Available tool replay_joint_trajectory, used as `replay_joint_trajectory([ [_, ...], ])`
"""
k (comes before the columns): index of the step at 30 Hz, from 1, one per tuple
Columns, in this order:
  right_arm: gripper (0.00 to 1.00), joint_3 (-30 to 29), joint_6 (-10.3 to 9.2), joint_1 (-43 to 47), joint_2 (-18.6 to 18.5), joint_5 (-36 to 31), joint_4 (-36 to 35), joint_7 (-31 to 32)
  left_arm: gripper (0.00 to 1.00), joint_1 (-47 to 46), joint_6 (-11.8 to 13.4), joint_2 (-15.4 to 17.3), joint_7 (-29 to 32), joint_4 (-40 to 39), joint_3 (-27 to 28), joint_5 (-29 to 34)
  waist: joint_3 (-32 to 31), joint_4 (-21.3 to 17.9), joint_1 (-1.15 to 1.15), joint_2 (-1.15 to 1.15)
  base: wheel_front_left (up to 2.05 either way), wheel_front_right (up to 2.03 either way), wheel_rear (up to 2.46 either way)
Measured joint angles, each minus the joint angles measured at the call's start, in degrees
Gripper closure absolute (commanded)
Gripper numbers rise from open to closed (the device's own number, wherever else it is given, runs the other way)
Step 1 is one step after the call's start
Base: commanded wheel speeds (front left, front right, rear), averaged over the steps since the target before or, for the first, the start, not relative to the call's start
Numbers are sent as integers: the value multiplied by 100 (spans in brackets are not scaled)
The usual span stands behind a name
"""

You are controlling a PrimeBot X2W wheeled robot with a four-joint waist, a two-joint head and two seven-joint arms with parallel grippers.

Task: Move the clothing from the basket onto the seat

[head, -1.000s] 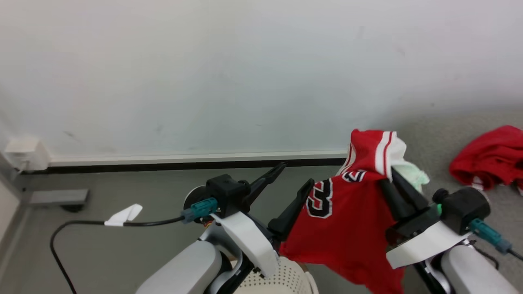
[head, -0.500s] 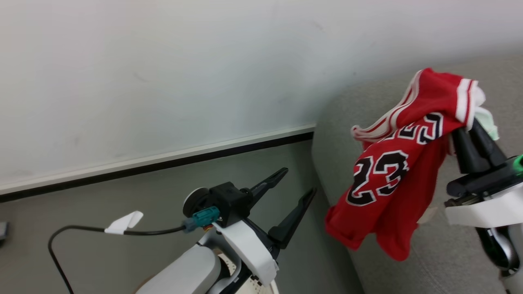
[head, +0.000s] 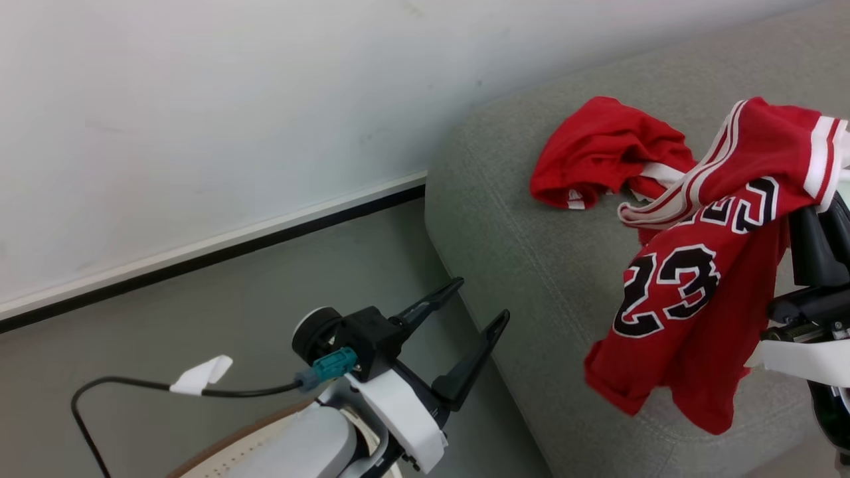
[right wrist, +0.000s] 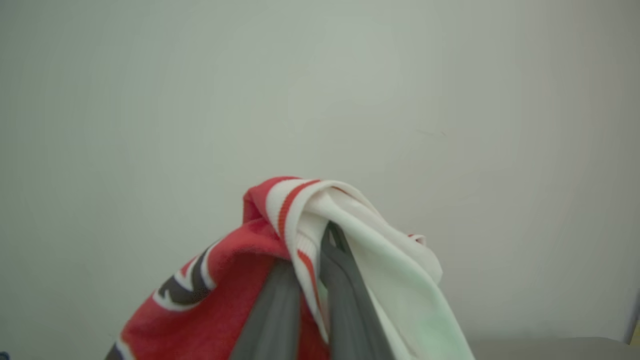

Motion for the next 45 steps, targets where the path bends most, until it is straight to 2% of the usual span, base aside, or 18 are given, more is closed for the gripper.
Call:
replay_joint_trajectory([
  [10, 100, -179, 0, 109, 124, -32, -199, 8, 0, -71, 14, 26, 20, -7, -93, 135, 237, -120, 0, 0, 0, 0, 0],
  [18, 100, -434, 1, -337, -144, 73, -130, 89, 0, -226, 9, 56, 149, -68, -118, 151, 512, 99, 0, 0, 0, 0, 0],
  [31, 100, -1483, 1, -1281, -1428, 678, 879, 149, 0, -668, 63, 258, 353, -379, -46, 275, 1453, 794, 0, 0, 0, 0, 0],
  [36, 100, -1761, 1, -1582, -1733, 906, 1423, 162, 0, -897, 97, 368, 413, -501, 30, 341, 1994, 1062, 1, 0, 0, 0, 0],
  [45, 100, -1623, 1, -1868, -2428, 1223, 2973, 442, 0, -1204, 127, 345, 390, -581, 109, 407, 2866, 1539, 1, 0, 0, 0, 0],
])
